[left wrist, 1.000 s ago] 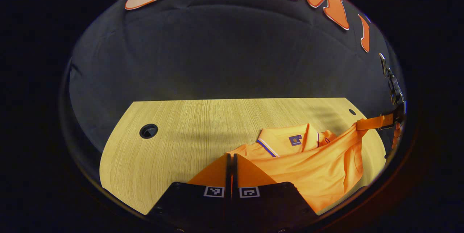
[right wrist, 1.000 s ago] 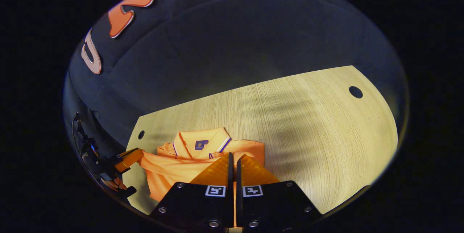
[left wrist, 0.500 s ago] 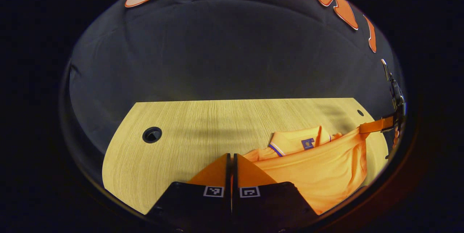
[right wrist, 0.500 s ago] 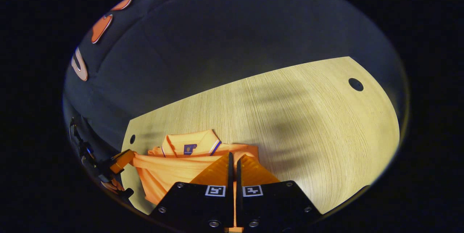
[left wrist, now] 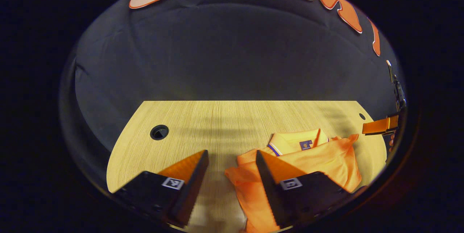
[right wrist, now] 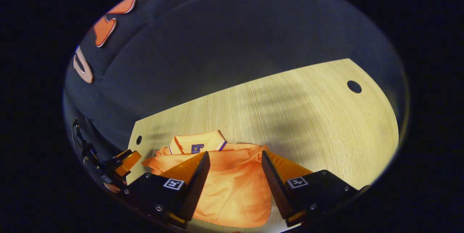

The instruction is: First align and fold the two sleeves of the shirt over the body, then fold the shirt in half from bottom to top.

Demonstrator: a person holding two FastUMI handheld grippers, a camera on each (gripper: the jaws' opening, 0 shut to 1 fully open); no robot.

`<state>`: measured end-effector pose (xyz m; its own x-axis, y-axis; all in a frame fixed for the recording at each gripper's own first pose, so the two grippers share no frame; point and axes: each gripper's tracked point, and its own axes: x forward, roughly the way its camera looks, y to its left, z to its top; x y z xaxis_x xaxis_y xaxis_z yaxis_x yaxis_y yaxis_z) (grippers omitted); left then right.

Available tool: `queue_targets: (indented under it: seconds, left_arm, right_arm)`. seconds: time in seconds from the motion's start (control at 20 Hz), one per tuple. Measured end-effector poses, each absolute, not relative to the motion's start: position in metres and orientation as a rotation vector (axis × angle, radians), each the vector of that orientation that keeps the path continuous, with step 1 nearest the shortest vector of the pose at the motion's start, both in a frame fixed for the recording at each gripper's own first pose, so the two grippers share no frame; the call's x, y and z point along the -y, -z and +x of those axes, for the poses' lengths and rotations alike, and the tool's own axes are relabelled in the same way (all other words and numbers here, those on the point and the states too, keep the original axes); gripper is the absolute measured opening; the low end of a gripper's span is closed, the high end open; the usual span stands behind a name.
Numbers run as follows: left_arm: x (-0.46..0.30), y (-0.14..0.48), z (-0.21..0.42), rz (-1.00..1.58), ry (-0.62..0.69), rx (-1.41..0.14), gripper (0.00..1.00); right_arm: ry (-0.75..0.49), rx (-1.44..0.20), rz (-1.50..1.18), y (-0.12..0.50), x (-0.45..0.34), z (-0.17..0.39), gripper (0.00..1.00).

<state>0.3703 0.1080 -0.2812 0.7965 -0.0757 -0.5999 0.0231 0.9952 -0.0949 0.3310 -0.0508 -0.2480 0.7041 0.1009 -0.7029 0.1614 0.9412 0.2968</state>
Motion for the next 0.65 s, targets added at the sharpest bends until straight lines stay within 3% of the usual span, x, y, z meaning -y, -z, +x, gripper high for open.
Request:
queue_targets:
  seconds: [0.05,0.1,0.65]
  left_arm:
    - [-0.11,0.275,0.367,-0.086,0.044,-0.637,0.89]
    - [-0.11,0.27,0.366,-0.087,0.037,-0.622,0.93]
    - [-0.085,0.187,0.266,-0.102,0.054,-0.471,0.99]
  right_arm:
    - [0.035,-0.765,0.318,0.24,0.051,0.329,0.84]
    - [0.04,-0.735,0.282,0.231,0.052,0.326,0.94]
    - [-0.008,-0.549,0.121,0.165,0.028,0.244,0.96]
